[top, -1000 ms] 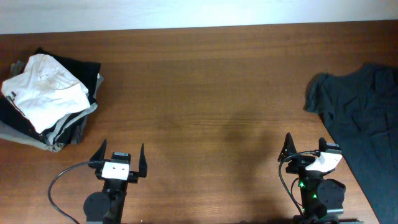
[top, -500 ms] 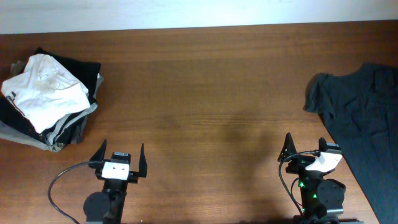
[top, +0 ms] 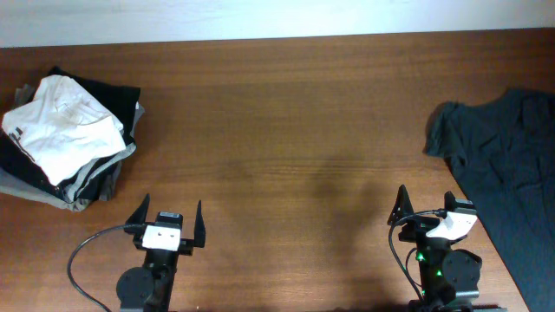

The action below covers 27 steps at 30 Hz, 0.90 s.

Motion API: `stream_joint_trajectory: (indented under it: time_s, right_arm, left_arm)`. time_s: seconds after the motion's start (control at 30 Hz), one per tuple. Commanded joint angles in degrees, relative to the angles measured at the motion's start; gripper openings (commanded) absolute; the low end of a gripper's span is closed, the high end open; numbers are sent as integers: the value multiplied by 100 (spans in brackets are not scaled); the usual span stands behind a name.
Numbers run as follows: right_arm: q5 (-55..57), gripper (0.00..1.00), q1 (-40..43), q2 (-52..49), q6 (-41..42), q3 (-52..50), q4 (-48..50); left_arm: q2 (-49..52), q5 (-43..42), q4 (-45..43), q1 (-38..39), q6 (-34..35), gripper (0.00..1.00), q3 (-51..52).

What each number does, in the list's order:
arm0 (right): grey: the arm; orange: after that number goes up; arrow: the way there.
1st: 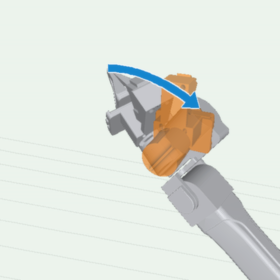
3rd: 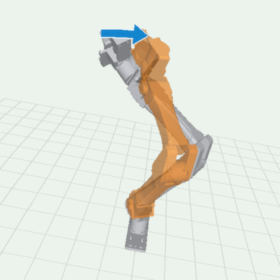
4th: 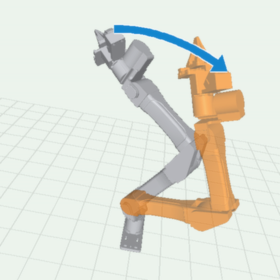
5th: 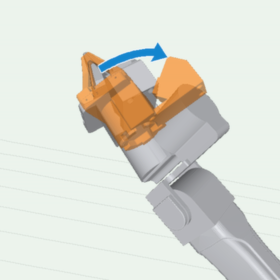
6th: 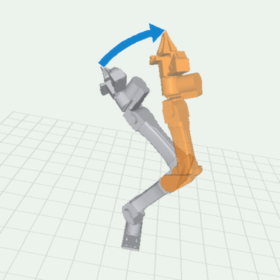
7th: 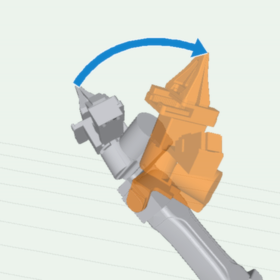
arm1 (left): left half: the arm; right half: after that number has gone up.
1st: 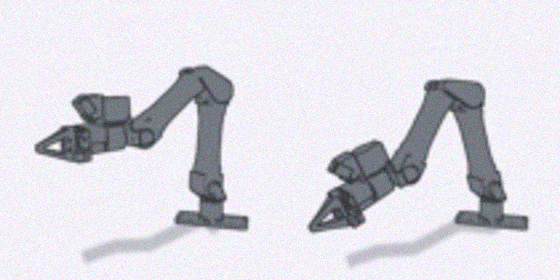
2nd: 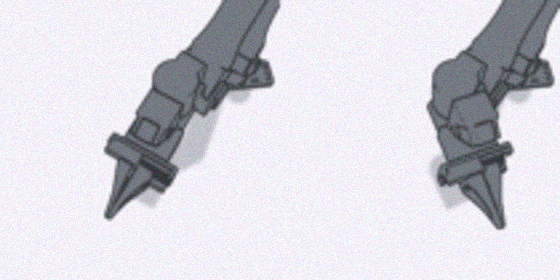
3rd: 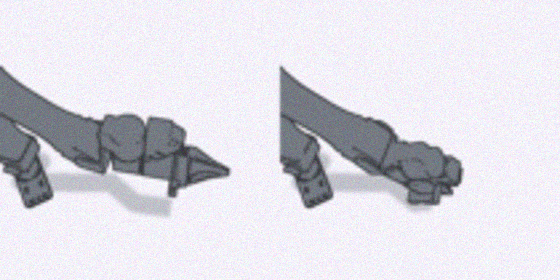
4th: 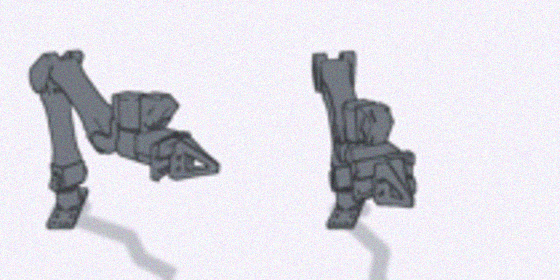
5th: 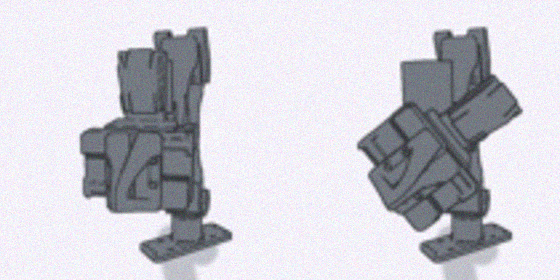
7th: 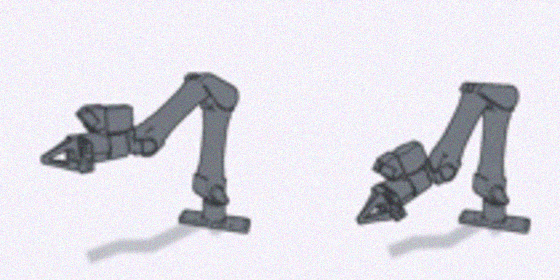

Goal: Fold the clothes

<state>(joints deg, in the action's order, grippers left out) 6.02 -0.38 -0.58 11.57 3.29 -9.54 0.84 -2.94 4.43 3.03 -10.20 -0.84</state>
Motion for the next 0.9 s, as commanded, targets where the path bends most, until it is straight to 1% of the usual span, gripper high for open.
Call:
stream_joint_trajectory:
  time_s: [0.0,0.17,0.23,0.3,0.33,0.47,0.57,0.67,0.7,0.8,0.87]
  right_arm:
    - [-380,99,44,7,-20,-61,-7]
    - [-1408,99,44,7,-17,-61,90]
    - [-1790,99,44,7,-20,-59,352]
    - [-2114,99,46,7,-20,0,737]
    - [-2197,99,44,4,-20,114,765]
    - [-2234,99,44,-179,-20,791,348]
    - [-2236,99,44,-566,-20,1279,92]
    - [-2232,99,46,-1467,-22,2186,-566]
    - [-2229,99,46,-1722,-24,2411,-756]
    - [-2190,99,46,-2667,-70,3101,-1283]
    - [-2188,99,46,-3469,-70,3644,-1659]
  left_arm:
    - [-17,-238,-177,-31,50,99,31]
    - [-17,-1064,-595,-31,52,99,26]
    - [-17,-1300,-758,-31,111,99,11]
    - [-17,-1290,-850,-31,295,99,-101]
    - [-9,-1290,-841,-31,310,99,-177]
    - [448,-1259,-643,-33,352,99,-802]
    - [1200,-1211,-382,-31,352,99,-1488]
    - [2721,-1211,188,-31,352,99,-2789]
    - [3014,-1213,337,-33,352,99,-3053]
    - [4229,-1233,1119,-31,352,99,-4240]
    - [5189,-1233,1834,-31,352,99,-5270]
